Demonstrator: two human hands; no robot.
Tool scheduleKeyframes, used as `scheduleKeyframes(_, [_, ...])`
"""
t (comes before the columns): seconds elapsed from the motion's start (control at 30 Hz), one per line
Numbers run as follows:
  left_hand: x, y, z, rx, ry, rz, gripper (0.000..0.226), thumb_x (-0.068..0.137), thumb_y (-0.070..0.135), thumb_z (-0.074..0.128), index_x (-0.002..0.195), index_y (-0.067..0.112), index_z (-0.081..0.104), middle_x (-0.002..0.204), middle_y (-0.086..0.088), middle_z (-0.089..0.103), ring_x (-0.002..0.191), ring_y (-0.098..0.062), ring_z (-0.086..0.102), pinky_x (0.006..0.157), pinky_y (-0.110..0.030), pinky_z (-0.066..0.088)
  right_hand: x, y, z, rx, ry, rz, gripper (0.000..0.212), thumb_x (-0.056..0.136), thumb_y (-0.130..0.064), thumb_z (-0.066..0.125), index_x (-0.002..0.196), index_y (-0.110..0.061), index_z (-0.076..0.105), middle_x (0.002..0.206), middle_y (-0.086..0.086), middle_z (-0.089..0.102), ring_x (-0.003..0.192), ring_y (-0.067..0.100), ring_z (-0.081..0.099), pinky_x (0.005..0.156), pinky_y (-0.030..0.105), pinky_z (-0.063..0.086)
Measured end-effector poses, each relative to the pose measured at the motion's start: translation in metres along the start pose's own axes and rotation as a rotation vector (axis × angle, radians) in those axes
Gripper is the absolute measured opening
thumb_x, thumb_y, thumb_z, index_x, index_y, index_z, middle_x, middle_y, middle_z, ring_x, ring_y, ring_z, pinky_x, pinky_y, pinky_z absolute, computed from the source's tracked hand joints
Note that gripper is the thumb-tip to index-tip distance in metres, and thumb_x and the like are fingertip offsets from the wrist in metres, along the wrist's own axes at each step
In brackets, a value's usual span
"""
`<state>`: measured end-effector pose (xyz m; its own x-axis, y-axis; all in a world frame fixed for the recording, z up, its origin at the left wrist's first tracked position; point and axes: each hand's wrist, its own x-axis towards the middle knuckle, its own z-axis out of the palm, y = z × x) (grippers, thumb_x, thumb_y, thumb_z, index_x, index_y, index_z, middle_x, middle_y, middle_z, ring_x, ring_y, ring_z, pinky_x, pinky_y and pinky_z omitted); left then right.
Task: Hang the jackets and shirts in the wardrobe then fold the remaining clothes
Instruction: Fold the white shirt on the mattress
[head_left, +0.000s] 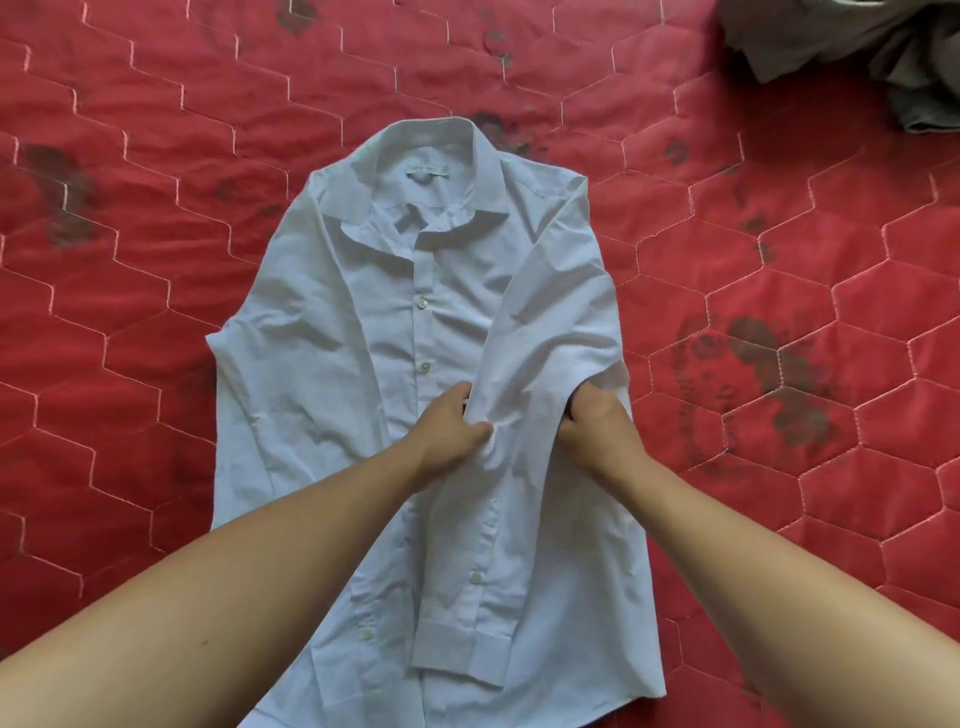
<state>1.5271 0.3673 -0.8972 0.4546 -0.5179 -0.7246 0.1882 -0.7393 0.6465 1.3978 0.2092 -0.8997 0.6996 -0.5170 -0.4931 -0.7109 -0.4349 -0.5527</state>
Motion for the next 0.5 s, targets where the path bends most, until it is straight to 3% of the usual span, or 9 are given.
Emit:
scheduleKeyframes(0.07, [-0.001,-0.002,-0.003,-0.005,0.000,0.007,0.036,0.088,0.014,0.061,0.123,0.021,0.059,0.110,0.001,0.068,0.095,-0.019,0.069,0.074,-0.031,0.059,0.009,-0.004,-0.001,0.200,0.068,-0.147,0.033,0.081,-0.013,0.068,0.113,-0.011,0.066,0.112,0.008,0.068,0.107,0.028,0.063,0.090,0.044,0.054])
scheduleKeyframes(0.17, [0.000,-0.006,-0.006,0.026,0.006,0.018,0.030,0.090,0.012,0.062,0.120,0.017,0.062,0.107,0.001,0.069,0.095,-0.018,0.069,0.078,-0.033,0.058,0.032,0.014,-0.007,-0.260,0.183,-0.343,0.051,0.078,-0.020,0.063,0.129,-0.009,0.061,0.129,0.018,0.061,0.123,0.045,0.050,0.108,0.053,0.041])
scheduleKeyframes(0.27, [0.002,-0.009,-0.009,0.075,-0.010,0.017,0.027,0.089,0.013,0.064,0.116,0.015,0.064,0.105,-0.002,0.070,0.092,-0.021,0.069,0.076,-0.033,0.056,0.048,0.040,-0.026,-0.607,0.194,-0.359,0.065,0.091,-0.039,0.052,0.147,-0.009,0.047,0.151,0.017,0.047,0.140,0.039,0.037,0.118,0.055,0.028])
scheduleKeyframes(0.33, [0.003,-0.010,-0.011,0.090,-0.029,0.017,0.030,0.088,0.014,0.065,0.117,0.016,0.065,0.106,-0.002,0.070,0.094,-0.021,0.069,0.078,-0.034,0.057,0.054,0.053,-0.037,-0.756,0.204,-0.404,0.068,0.091,-0.044,0.042,0.149,-0.009,0.045,0.153,0.019,0.045,0.143,0.040,0.032,0.117,0.063,0.026])
scheduleKeyframes(0.4, [0.004,-0.010,-0.012,0.099,-0.037,0.021,0.030,0.087,0.017,0.066,0.118,0.016,0.065,0.107,-0.002,0.071,0.096,-0.022,0.069,0.085,-0.042,0.058,0.056,0.062,-0.044,-0.811,0.191,-0.455,0.060,0.090,-0.030,0.044,0.144,-0.005,0.050,0.148,0.022,0.049,0.141,0.042,0.036,0.114,0.066,0.029])
scheduleKeyframes(0.47, [0.003,-0.010,-0.013,0.116,-0.026,0.024,0.029,0.088,0.023,0.067,0.116,0.016,0.064,0.108,-0.002,0.070,0.098,-0.023,0.068,0.089,-0.046,0.057,0.051,0.068,-0.048,-0.743,0.237,-0.509,0.045,0.084,-0.009,0.055,0.128,-0.004,0.062,0.134,0.022,0.058,0.126,0.045,0.050,0.103,0.060,0.042])
scheduleKeyframes(0.5, [0.002,-0.012,-0.014,0.106,-0.028,0.017,0.031,0.088,0.028,0.068,0.116,0.017,0.063,0.109,-0.002,0.070,0.099,-0.022,0.068,0.090,-0.046,0.056,0.045,0.069,-0.052,-0.671,0.312,-0.481,0.036,0.081,-0.003,0.056,0.115,-0.004,0.066,0.121,0.020,0.063,0.113,0.045,0.056,0.091,0.056,0.049])
